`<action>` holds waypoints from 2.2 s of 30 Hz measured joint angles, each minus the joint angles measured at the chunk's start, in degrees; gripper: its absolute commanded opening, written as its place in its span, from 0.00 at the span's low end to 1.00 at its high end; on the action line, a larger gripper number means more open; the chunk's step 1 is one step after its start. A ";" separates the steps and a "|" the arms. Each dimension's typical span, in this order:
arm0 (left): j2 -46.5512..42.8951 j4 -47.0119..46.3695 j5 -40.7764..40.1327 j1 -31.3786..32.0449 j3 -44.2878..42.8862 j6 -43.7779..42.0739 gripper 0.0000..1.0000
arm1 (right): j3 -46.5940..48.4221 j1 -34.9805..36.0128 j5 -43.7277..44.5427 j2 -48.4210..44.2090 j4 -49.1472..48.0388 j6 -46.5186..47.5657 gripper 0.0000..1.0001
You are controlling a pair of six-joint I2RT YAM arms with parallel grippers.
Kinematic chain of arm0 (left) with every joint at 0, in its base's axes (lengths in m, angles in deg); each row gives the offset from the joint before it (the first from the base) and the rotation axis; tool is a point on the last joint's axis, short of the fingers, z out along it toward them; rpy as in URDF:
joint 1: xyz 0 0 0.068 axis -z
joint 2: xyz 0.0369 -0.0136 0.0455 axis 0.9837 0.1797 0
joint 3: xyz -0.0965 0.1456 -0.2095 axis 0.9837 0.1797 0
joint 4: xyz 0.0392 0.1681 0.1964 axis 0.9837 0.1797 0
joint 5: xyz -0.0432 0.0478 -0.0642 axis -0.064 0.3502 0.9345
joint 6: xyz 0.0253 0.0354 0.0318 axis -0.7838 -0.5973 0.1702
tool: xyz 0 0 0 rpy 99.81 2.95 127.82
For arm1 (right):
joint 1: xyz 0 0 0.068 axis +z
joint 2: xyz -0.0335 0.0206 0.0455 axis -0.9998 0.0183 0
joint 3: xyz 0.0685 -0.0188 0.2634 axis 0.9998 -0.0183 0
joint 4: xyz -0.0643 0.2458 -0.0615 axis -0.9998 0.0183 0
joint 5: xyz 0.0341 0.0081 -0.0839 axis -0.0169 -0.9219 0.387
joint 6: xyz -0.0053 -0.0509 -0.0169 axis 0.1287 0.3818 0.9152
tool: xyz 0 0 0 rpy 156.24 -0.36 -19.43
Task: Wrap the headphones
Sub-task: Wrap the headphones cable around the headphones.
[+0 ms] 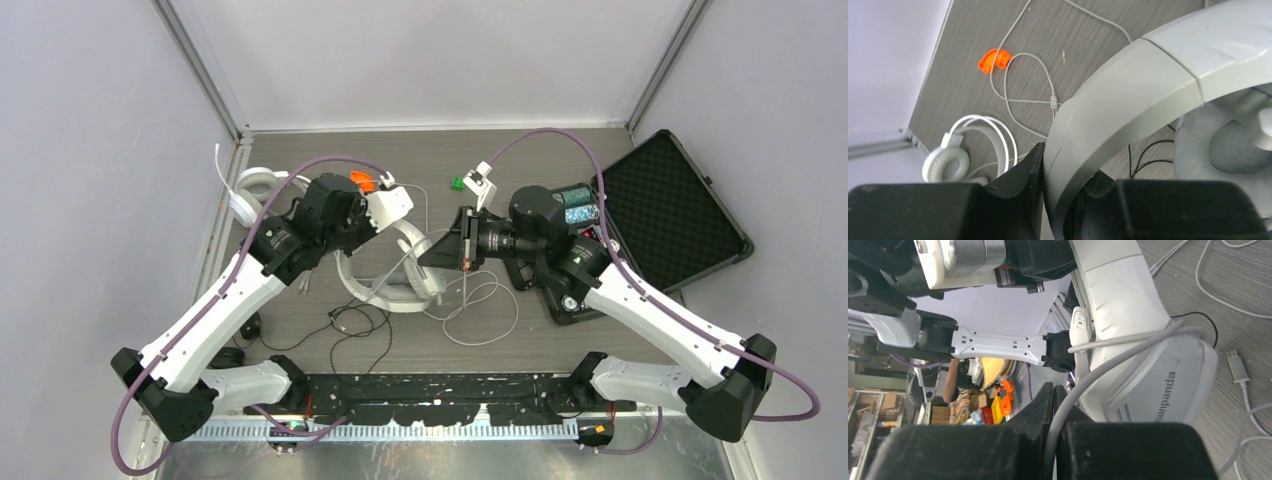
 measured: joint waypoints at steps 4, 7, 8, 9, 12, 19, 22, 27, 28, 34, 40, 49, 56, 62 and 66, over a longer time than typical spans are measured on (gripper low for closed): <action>0.00 0.02 -4.76 0.02 0.00 5.75 0.00 | -0.07 0.00 -0.48 1.77 -3.21 -2.16 0.07; 0.11 0.42 -7.76 0.00 -0.02 10.43 0.00 | -0.07 0.11 -0.52 2.03 -4.85 -3.02 0.07; 0.26 0.72 -8.66 0.00 -0.11 11.96 0.00 | -0.07 0.20 -0.50 2.03 -5.27 -3.17 0.07; 0.57 1.14 -9.42 0.02 -0.33 13.68 0.00 | -0.07 0.37 -0.44 2.03 -5.62 -3.21 0.07; 2.14 2.51 -11.80 0.02 -1.81 19.17 0.00 | -0.07 1.11 -0.15 2.54 -6.40 -3.23 0.08; 4.68 5.05 -17.94 0.02 -3.85 31.19 0.00 | -0.07 3.52 2.62 4.57 -6.73 -1.22 0.08; 6.10 6.84 -20.83 0.02 -5.81 35.85 0.00 | -0.07 4.55 4.28 4.50 -6.78 0.44 0.08; 7.54 7.93 -24.00 0.02 -8.02 42.51 0.00 | -0.07 7.50 8.87 4.24 -5.79 5.55 0.08; 7.63 8.13 -24.39 0.02 -8.37 43.78 0.00 | -0.09 8.24 10.19 4.11 -5.62 7.04 0.08; 7.52 8.52 -25.16 0.02 -10.29 50.49 0.00 | -2.58 11.41 16.02 2.43 -5.75 15.02 0.10; 6.19 8.37 -25.77 0.00 -10.40 56.02 0.00 | -6.27 13.33 18.62 1.88 -8.02 20.11 0.06; 4.37 5.79 -25.86 0.00 -8.48 58.12 0.00 | -4.61 16.94 20.83 3.17 -11.65 24.02 0.01; 4.44 3.98 -25.68 0.00 -7.50 59.21 0.00 | 0.09 19.17 21.35 8.66 -11.91 26.14 0.01; 4.55 3.26 -25.29 0.00 -7.28 59.30 0.00 | 1.36 19.91 21.62 10.78 -11.65 27.15 0.01; 4.52 3.28 -24.83 -0.31 -7.08 59.36 0.00 | 1.25 20.00 22.77 10.62 -10.62 27.74 0.02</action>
